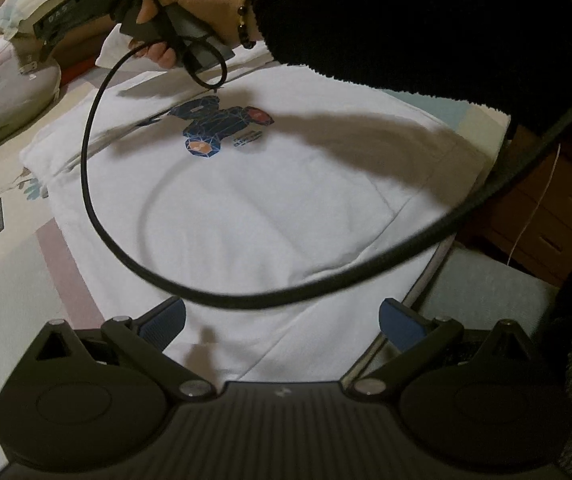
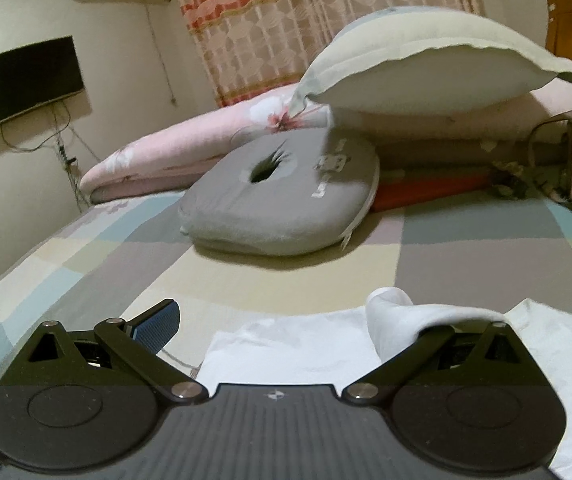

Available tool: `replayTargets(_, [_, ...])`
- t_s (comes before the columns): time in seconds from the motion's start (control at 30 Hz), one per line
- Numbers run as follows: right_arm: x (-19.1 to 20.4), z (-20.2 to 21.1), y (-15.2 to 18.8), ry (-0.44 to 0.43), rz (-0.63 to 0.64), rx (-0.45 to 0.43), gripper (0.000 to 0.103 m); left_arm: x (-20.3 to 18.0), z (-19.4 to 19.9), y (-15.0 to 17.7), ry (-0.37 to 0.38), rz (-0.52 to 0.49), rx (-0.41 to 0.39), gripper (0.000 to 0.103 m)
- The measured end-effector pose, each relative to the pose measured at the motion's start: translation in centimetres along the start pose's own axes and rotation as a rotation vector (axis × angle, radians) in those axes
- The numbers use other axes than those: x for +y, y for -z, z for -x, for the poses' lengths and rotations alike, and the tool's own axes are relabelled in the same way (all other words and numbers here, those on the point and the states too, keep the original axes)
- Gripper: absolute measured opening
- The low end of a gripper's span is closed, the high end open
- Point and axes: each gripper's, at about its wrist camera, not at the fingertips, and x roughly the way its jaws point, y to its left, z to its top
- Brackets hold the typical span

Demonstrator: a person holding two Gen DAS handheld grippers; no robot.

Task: Fold clothes
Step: 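Lift the cuff with the right gripper and fold the sleeve over the body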

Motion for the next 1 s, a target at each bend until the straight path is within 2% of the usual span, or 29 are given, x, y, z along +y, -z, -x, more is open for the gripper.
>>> replayTargets(0.5, [1.4,-3.1,2.9,-0.018,0.012,0.113,0.103,0.7,0.2,0.8,-0.011,0.035,0.0,0.102])
replayTargets(0.73, [1.0,-2.8,4.9,-0.05,0.036,0.172,0.103,0.7,0.2,1.1,-0.01,0.042,-0.01,0.102])
replayTargets(0.87, [-0.9,-1.5,5.3,-0.098,-0.041,0.206,0.103,0.8,0.5,1.5,0.002,0.048,-0.021,0.102])
replayTargets(1.0, [-4.5,-0.4,5.4,-0.13,-0.208,0.212,0.103,0.7,0.6,1.8,0.016,0.045,-0.026,0.102])
